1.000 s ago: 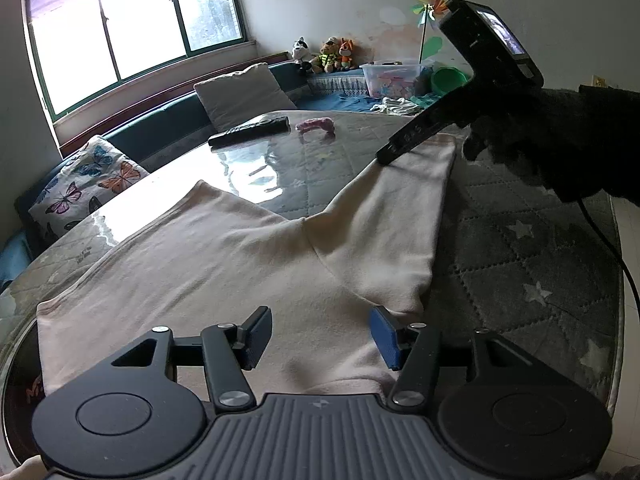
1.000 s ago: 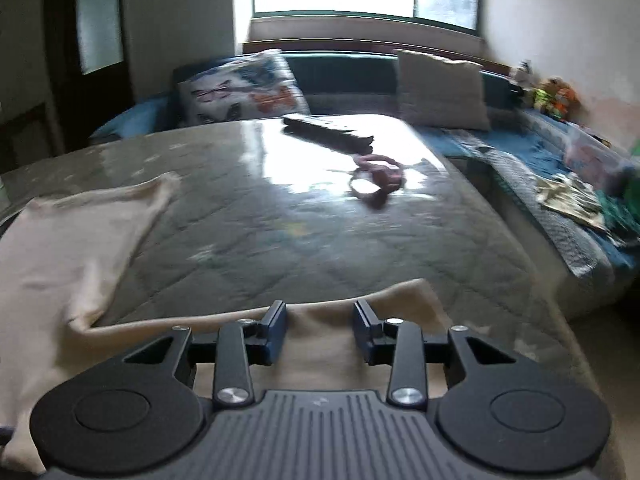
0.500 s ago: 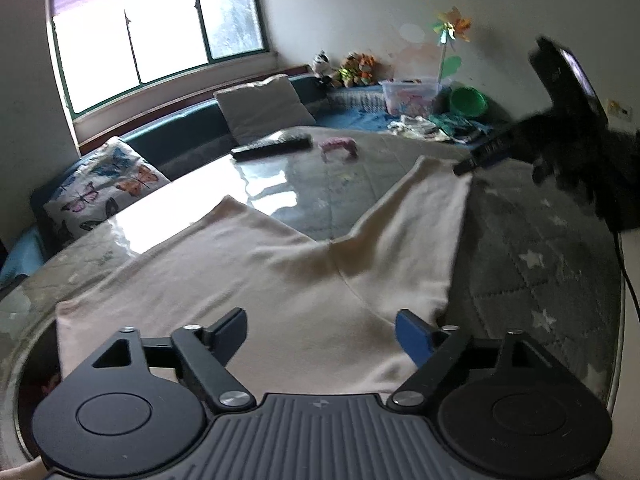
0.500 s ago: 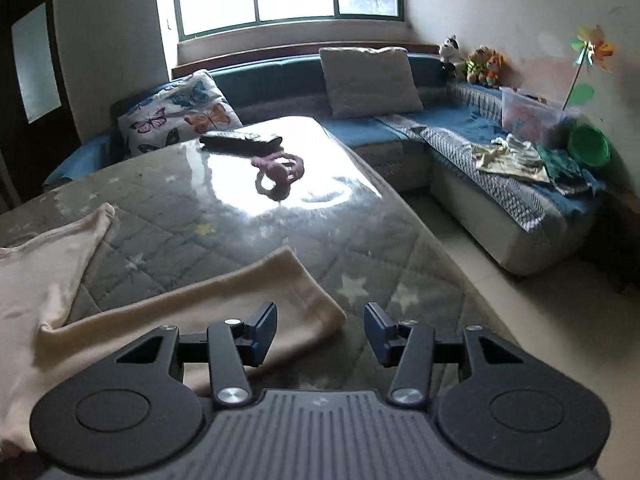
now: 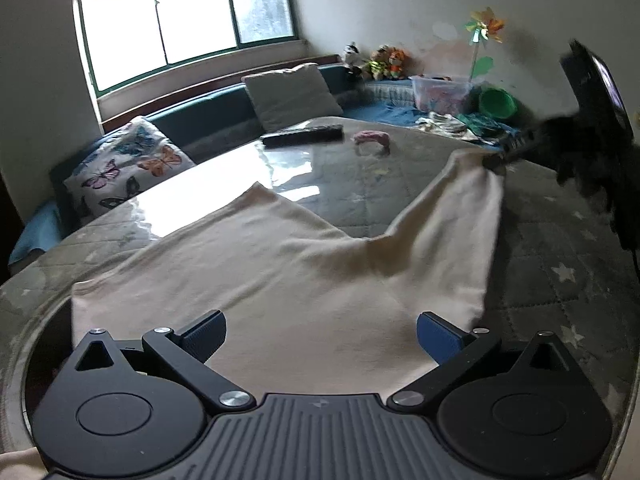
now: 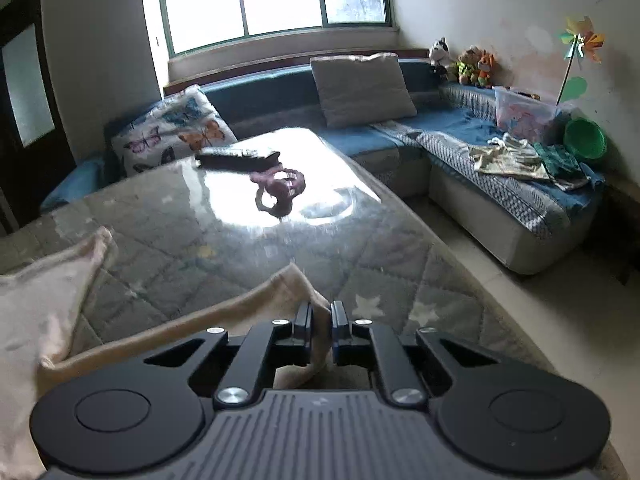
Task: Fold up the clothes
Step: 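Grasp the sweatshirt sleeve cuff with the right gripper and lift it, then fold the held sleeve across the sweatshirt body with the right gripper and release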
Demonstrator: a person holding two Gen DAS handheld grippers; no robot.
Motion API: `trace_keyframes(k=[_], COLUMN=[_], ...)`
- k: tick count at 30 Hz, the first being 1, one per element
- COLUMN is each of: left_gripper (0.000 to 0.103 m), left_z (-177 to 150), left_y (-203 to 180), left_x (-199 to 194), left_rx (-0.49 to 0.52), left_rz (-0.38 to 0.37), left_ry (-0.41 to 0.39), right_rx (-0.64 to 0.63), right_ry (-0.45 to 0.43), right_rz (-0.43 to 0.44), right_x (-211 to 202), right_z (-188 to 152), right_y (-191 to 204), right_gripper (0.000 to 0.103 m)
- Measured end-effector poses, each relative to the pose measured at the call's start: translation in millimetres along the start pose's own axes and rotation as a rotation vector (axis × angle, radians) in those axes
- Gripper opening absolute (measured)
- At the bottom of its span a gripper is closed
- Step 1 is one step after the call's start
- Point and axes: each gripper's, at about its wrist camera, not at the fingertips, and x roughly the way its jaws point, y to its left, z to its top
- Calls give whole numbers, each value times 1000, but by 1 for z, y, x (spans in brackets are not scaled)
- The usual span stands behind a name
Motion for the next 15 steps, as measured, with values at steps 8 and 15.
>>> trace_keyframes(k=[8,15], left_gripper=[103,103], left_z=[-4,-3], left_y=[-15,-9], left_x=[14,1], left_rx=[42,13], left_rz=[-23,-29], left_ry=[20,-14], right_rx=[-7,-107], right_ry=[14,-74], right_rz=[-10,66], right_x=[5,-43], right_z=[4,32], right_y=[1,48], right_gripper=[8,8])
